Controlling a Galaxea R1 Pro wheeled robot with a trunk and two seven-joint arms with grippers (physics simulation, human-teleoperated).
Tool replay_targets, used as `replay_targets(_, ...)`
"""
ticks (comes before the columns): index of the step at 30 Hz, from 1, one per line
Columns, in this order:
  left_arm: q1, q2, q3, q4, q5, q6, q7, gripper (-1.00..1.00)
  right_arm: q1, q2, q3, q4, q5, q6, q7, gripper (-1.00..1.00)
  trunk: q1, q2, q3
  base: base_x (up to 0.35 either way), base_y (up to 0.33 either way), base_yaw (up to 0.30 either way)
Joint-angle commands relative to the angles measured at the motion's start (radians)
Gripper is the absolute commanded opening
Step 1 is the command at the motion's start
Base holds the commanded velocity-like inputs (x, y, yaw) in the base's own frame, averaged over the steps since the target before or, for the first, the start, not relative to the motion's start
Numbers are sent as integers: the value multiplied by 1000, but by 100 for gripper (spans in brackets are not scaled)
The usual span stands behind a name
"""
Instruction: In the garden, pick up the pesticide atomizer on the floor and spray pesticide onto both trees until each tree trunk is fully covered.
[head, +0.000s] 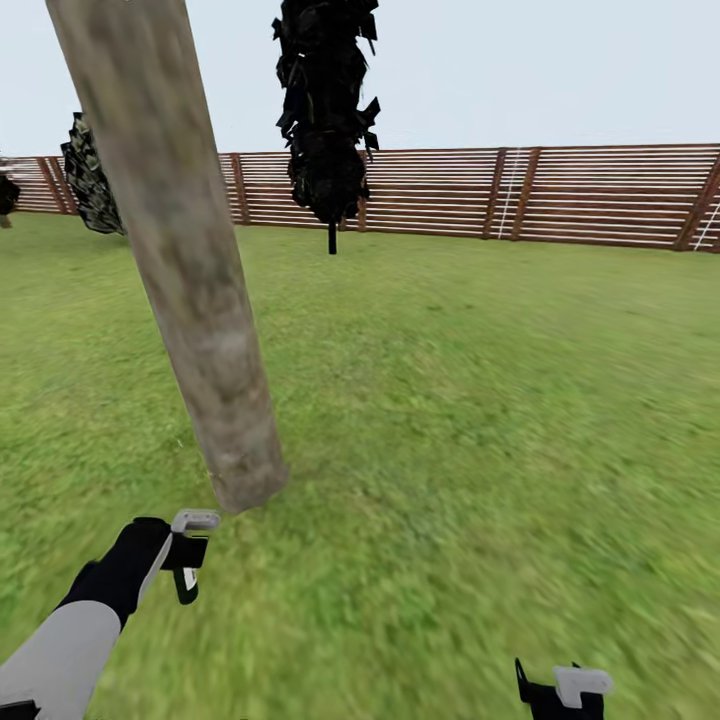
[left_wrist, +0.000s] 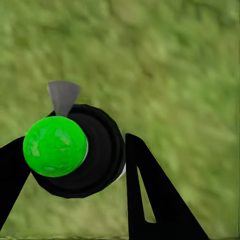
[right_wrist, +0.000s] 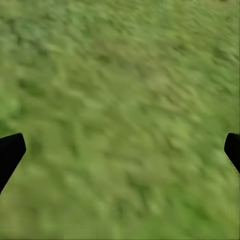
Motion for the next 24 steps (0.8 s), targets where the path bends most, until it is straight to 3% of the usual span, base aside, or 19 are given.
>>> replay_targets(1,-1,-1,4,6,-10,4,-9,-100,0,0,-4,2,11,-3,-4,100,0,0,-1,-2,-263,273)
replay_targets(5,-2,-6,-1,19,-7,3,-11,-100,0,0,-4,3,12,-2,-4,100,0,0,-1,-32,-166,258)
replay_targets(10,-17,-1,-6,10,-8,10,-26,-100,0,0,-4,4,12,-1,-4,100,0,0,-1,-1,-5,45)
replay_targets(13,-62,11,-11,7,-9,18,-36,-100,0,0,-5,4,12,0,-4,100,0,0,-1,0,0,3)
replay_targets(15,-116,48,-34,9,-10,21,-69,-100,-1,0,-4,4,12,0,-4,100,0,0,-1,0,0,0)
replay_targets(17,-137,74,-71,8,-11,22,-120,-100,-1,0,-4,4,12,0,-4,100,0,0,-1,0,0,0)
replay_targets(18,-145,87,-106,7,-12,22,-175,-100,-1,0,-4,4,12,0,-4,100,0,0,-1,0,0,0)
replay_targets(20,-151,96,-146,5,-24,22,-233,-100,0,0,-4,4,12,0,-4,100,0,0,-1,0,0,0)
replay_targets(24,-150,98,-163,-4,-51,22,-256,-100,-1,0,-4,4,12,0,-4,100,0,0,-1,34,14,0)
